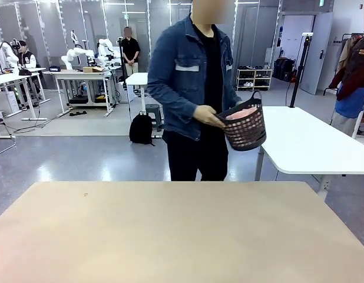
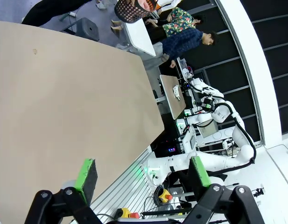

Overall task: Fold the towel.
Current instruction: Grab the top end of the 100 cm Hotel Towel extended by the human.

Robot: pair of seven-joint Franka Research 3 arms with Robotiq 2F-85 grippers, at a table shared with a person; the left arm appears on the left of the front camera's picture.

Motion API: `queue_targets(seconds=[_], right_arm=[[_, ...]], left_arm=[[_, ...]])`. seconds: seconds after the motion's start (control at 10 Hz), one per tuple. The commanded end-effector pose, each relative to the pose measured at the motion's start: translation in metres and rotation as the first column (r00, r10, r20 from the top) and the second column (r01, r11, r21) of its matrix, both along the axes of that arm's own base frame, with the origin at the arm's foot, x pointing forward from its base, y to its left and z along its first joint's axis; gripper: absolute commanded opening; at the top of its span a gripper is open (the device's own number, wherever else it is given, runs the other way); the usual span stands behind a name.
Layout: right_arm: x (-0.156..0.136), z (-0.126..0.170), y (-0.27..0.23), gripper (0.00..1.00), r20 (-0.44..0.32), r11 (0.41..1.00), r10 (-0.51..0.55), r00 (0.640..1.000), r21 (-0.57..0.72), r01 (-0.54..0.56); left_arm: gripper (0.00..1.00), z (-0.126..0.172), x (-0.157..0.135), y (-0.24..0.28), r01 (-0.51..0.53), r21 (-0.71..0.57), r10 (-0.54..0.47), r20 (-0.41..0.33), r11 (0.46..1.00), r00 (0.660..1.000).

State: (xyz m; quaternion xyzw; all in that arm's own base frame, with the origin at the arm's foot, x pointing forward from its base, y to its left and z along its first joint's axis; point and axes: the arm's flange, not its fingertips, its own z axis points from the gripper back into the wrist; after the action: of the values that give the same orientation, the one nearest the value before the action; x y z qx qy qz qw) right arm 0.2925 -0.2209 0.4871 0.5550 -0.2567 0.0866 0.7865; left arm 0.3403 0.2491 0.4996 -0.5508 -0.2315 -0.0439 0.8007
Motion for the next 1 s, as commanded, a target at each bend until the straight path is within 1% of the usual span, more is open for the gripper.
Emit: queue_targets(seconds=[0.0, 0.9], right_arm=[[0.0009, 0.002, -0.001, 1.0, 0.014, 1.0, 0.003, 1.0, 0.004, -0.003], [0.0009, 0.002, -0.001, 1.0, 0.014, 1.0, 0.003, 1.0, 0.004, -0.003]], left_arm=[[1.0, -0.0002, -0.0003, 0.0009, 0.004, -0.006, -0.004, 0.004, 1.0, 1.0], [1.0, -0.0002, -0.0003, 0.0009, 0.004, -0.006, -0.004, 0.004, 1.0, 1.0]])
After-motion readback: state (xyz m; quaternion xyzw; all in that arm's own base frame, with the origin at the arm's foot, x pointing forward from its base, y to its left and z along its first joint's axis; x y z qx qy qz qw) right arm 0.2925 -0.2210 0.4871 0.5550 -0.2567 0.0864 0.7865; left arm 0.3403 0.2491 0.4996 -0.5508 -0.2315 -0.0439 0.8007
